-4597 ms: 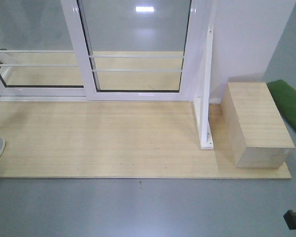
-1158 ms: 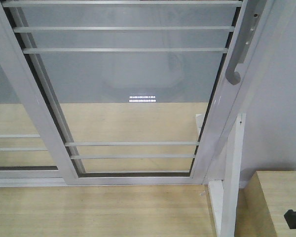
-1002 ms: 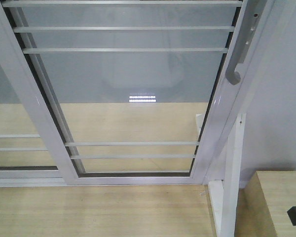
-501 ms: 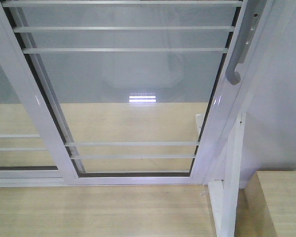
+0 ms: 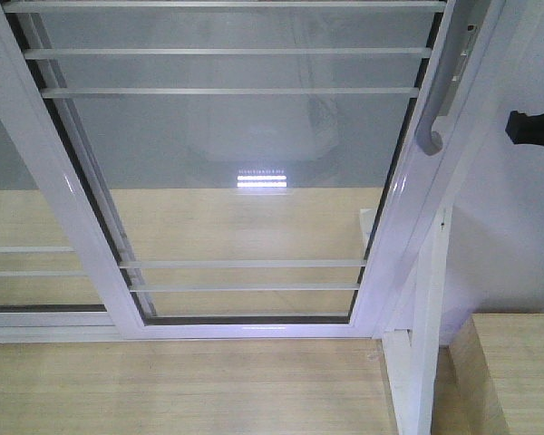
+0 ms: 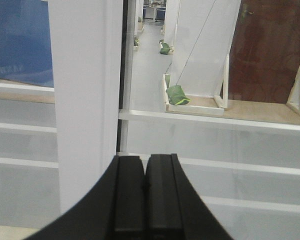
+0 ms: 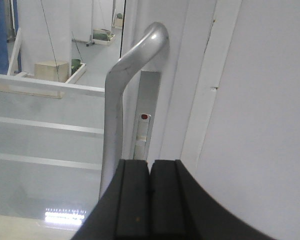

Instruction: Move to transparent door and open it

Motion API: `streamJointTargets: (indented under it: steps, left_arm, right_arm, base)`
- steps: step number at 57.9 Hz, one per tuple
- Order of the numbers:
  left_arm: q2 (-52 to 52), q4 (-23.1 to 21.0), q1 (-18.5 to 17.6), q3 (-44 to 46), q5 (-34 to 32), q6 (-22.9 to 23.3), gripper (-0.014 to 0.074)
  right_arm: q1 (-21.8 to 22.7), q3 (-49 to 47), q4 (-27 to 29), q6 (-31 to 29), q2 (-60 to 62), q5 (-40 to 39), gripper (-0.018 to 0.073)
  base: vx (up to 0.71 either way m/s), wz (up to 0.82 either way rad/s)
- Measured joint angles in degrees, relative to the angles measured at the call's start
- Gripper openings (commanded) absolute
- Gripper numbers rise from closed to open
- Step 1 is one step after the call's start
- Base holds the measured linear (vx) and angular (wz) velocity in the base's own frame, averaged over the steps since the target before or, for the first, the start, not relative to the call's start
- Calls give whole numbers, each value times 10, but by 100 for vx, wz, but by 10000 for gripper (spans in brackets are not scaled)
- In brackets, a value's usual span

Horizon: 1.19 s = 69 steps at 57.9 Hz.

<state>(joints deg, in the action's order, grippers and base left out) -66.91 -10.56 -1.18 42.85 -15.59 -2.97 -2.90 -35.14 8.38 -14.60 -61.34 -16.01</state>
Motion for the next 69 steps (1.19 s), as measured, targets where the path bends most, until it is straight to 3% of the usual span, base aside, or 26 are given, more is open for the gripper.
streamJointTargets:
  steps: [17,29,39,44,57,69]
  left_arm:
    - [-1,22,0,4,-1,24,97]
    - [-1,57,0,4,-1,24,280]
    - [-1,62,0,4,-1,25,449]
    - [-1,62,0,4,-1,25,497]
    - [-1,62,0,4,-1,25,503]
    - [-1,62,0,4,4,25,502]
  right_arm:
    - [0,-1,0,0,-12,-2,83]
    - [0,-1,0,0,-12,-2,273]
    - [0,-1,0,4,-12,-2,466]
    - [0,-1,0,31,-12,-2,519]
    - [0,-1,0,95,-47,-35,524]
    - [0,-6,-25,109,-128,-136,524]
  base:
    - [0,0]
    - [0,0]
    - [0,0]
    - [0,0]
    - [0,0]
    - [0,0]
